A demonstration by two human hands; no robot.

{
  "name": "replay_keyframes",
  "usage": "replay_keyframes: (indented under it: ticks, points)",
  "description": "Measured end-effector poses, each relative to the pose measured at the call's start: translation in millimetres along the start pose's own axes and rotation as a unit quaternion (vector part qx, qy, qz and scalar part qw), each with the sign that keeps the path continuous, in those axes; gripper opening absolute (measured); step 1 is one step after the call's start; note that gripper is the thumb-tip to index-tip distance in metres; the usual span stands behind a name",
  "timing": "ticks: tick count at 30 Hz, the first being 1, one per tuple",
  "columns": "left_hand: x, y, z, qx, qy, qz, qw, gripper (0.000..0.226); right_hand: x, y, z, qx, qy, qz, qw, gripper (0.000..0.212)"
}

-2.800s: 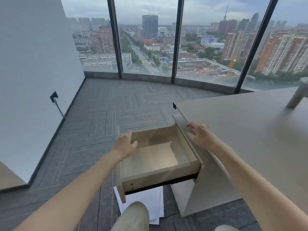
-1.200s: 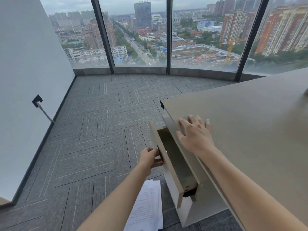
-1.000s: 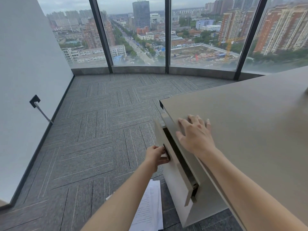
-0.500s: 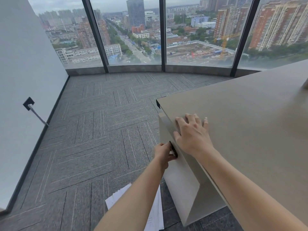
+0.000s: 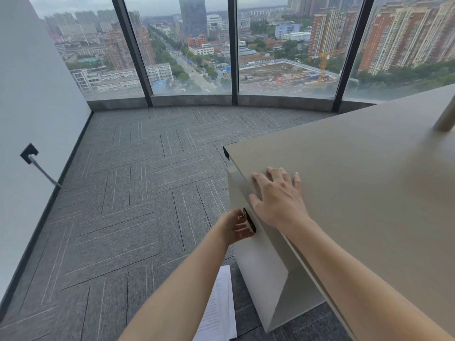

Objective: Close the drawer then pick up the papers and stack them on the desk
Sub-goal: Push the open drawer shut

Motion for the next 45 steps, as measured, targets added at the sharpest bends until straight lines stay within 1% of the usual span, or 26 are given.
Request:
replay_keyframes:
  ticks: [2,3,4,6,9,11,15,17,20,24,28,31,34,37,42,45]
  points:
    - [4.1,-2.5,0.9,-0.010,-0.041,0.024,0.999,0.024,-0.7,0.9,-0.8,0.000,0.000,-0.001,1.000,0.047]
    - [5.4,-4.1,1.4,-0.017,-0.052,0.038,0.998,0.023,-0.7,1.3,-1.2,-0.001,-0.001,-0.001,1.000,0.047]
    - [4.8,-4.9,1.6,-0.020,-0.054,0.043,0.997,0.019,-0.6,1.6,-1.6,-0.002,-0.002,-0.001,1.000,0.047]
    - [-0.7,-4.8,-2.1,-0.021,-0.027,0.034,0.999,0.012,-1.0,2.0,-2.4,-0.002,-0.002,0.000,1.000,0.047]
    - [-6.8,-3.0,-8.3,-0.013,0.010,-0.014,1.000,0.012,-1.8,2.5,-2.6,-0.002,0.000,0.002,1.000,0.047]
    - [-8.2,-2.8,-6.6,-0.004,0.019,-0.035,0.999,0.014,-1.9,2.4,-2.2,-0.003,-0.001,0.004,1.000,0.047]
    - [-12.6,-9.4,16.3,-0.029,0.016,-0.112,0.993,0.030,-1.3,1.0,-0.6,0.001,0.000,0.006,1.000,0.048]
    - [-18.2,-14.1,31.9,-0.047,0.020,-0.164,0.985,0.034,0.4,0.0,1.2,0.004,0.004,0.004,1.000,0.049]
    - [-26.6,-20.0,61.9,-0.060,0.037,-0.233,0.970,0.031,5.3,-1.4,5.5,0.014,0.005,0.007,1.000,0.049]
    - [-33.5,-23.3,112.9,-0.053,0.063,-0.334,0.939,0.021,10.5,-3.2,15.2,0.045,0.023,0.021,0.999,0.048]
    - [-38.3,-36.5,161.2,-0.038,0.079,-0.390,0.917,0.013,27.9,1.9,32.8,0.076,0.047,0.006,0.996,0.049]
    - [-40.5,-56.8,199.6,-0.050,0.095,-0.398,0.911,0.017,56.8,8.5,57.2,0.072,0.033,-0.005,0.997,0.041]
    - [-38.0,-78.6,236.8,-0.074,0.106,-0.396,0.909,0.017,83.9,17.4,83.2,0.069,0.013,0.003,0.998,0.044]
    - [-29.2,-98.8,264.2,-0.090,0.110,-0.378,0.915,0.012,102.7,31.9,101.7,0.078,0.002,-0.003,0.997,0.046]
    - [-4.4,-132.1,282.5,-0.101,0.105,-0.342,0.928,0.019,128.2,65.4,119.6,0.143,-0.004,-0.067,0.987,0.049]
    - [8.5,-155.0,282.2,-0.117,0.097,-0.330,0.932,0.025,140.2,84.8,121.8,0.184,-0.007,-0.076,0.980,0.051]
Point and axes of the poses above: each hand's wrist, its own z-axis away from the middle knuckle, its own y-axis out of the palm, x = y × z, the point moved 8 cm from there along -z, towards the middle knuckle, and after that the axes turned 12 degrees about x, right-handed, at the moved point
